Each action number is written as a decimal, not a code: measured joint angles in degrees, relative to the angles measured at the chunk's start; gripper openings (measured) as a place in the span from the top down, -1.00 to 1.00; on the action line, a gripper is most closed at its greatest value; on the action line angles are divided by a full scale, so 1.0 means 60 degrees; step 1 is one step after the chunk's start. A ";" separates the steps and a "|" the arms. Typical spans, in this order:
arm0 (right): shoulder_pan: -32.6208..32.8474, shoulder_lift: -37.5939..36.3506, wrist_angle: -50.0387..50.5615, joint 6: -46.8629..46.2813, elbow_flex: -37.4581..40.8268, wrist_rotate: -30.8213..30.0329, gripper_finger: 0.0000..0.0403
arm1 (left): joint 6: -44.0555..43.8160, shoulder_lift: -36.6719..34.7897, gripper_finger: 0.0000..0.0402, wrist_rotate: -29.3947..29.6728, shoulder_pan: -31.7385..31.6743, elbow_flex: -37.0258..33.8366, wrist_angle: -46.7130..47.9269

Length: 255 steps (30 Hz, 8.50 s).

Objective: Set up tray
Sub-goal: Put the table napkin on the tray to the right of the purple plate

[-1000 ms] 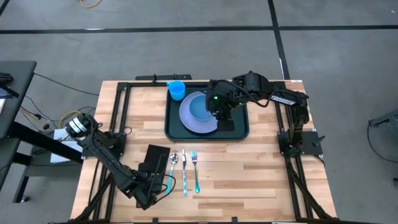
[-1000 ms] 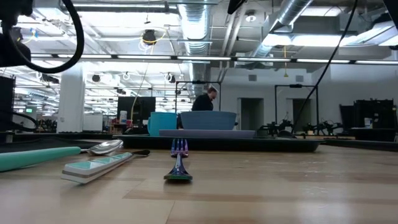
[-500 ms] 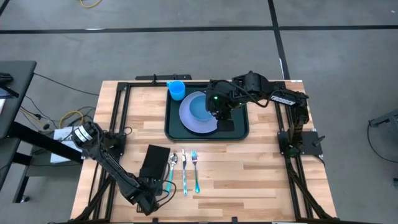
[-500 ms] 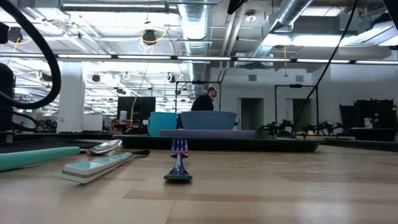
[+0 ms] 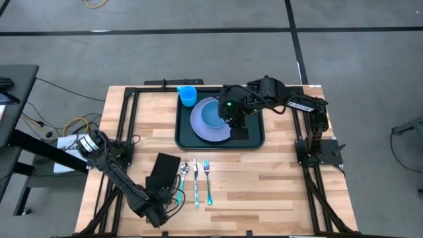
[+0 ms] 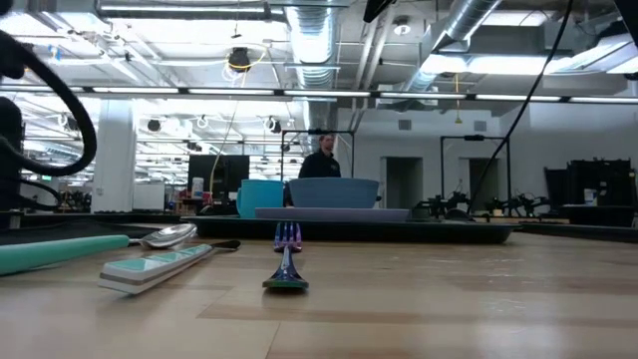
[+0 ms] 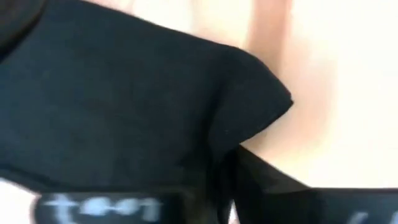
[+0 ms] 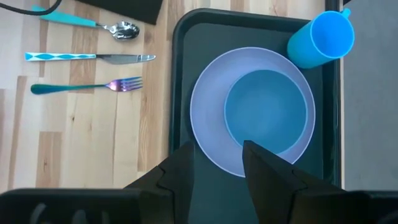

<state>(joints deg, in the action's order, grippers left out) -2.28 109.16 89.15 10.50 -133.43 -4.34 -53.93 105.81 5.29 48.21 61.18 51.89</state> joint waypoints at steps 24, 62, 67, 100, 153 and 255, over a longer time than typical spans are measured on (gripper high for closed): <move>0.0017 0.0000 0.0145 0.0096 0.0000 0.0004 0.37 | -0.1422 -0.0402 0.98 0.3044 0.0137 0.4873 0.6354; -0.0914 -0.1787 -0.5929 0.1829 0.7563 0.3918 0.37 | 0.1731 -0.6491 0.96 0.6727 -0.2063 0.5020 0.5559; -0.0542 -0.2669 -0.9026 0.1641 0.9009 0.4345 0.37 | 0.2971 -0.6455 0.98 0.5739 -0.2835 0.5020 0.5020; 0.0817 -0.3177 -1.7369 0.3922 1.0907 0.3094 0.37 | 0.6622 -0.4925 0.96 0.2656 -0.5106 0.5024 0.2896; 0.1004 -0.3166 -1.7220 0.5111 1.0896 0.1203 0.37 | 0.8217 -0.4287 0.96 0.0834 -0.6076 0.5024 0.1461; -0.3443 -0.8321 -1.1934 -0.5687 1.5289 0.1497 1.00 | 0.7568 -0.6760 0.13 0.4700 -0.2768 -0.0335 -0.4421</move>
<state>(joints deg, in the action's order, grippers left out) -22.94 59.24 17.55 -23.62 -41.69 4.64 -8.52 65.25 33.49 31.60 59.18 25.36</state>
